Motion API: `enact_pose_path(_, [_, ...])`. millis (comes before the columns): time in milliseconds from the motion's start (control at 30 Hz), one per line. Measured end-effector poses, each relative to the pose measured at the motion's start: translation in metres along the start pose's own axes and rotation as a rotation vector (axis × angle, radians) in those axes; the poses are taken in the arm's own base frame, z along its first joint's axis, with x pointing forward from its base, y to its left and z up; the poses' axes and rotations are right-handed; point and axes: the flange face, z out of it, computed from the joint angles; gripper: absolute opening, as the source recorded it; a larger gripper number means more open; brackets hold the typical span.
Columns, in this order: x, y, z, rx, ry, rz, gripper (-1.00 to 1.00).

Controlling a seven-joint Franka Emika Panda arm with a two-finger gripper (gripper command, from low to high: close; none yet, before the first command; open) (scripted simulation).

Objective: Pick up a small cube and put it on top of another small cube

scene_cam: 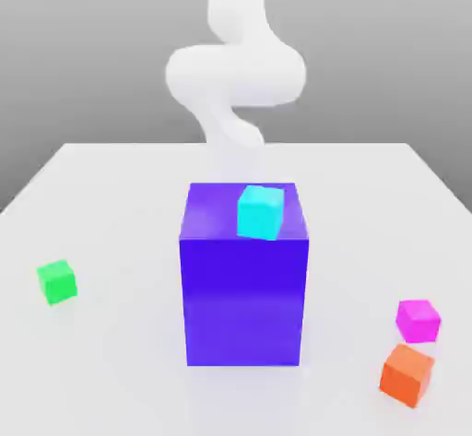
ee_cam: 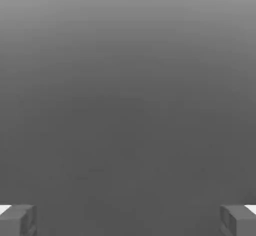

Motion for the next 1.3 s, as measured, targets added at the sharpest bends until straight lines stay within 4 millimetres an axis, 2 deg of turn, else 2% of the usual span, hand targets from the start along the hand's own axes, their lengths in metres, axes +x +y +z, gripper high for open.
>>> enact_pose_path(100, [-0.035, -0.019, 0.069, -0.006, -0.120, -0.181, 0.00])
enact_pose_path(200, [-0.080, -0.033, 0.129, -0.007, -0.230, -0.358, 0.00])
enact_pose_path(400, [-0.196, -0.043, 0.227, -0.001, -0.437, -0.723, 0.00])
enact_pose_path(533, [-0.283, -0.031, 0.273, 0.007, -0.566, -0.973, 0.00])
enact_pose_path(600, [-0.334, -0.022, 0.289, 0.020, -0.632, -1.116, 0.00])
enact_pose_path(667, [-0.380, -0.007, 0.301, 0.028, -0.694, -1.252, 0.00])
enact_pose_path(767, [-0.428, 0.025, 0.322, 0.027, -0.773, -1.408, 0.00])
enact_pose_path(933, [-0.462, 0.053, 0.361, 0.027, -0.792, -1.446, 0.00])
enact_pose_path(967, [-0.468, 0.059, 0.368, 0.027, -0.793, -1.446, -1.00])
enact_pose_path(1167, [-0.470, 0.061, 0.372, 0.026, -0.795, -1.447, -1.00])
enact_pose_path(1300, [-0.456, 0.047, 0.351, 0.025, -0.794, -1.448, -1.00])
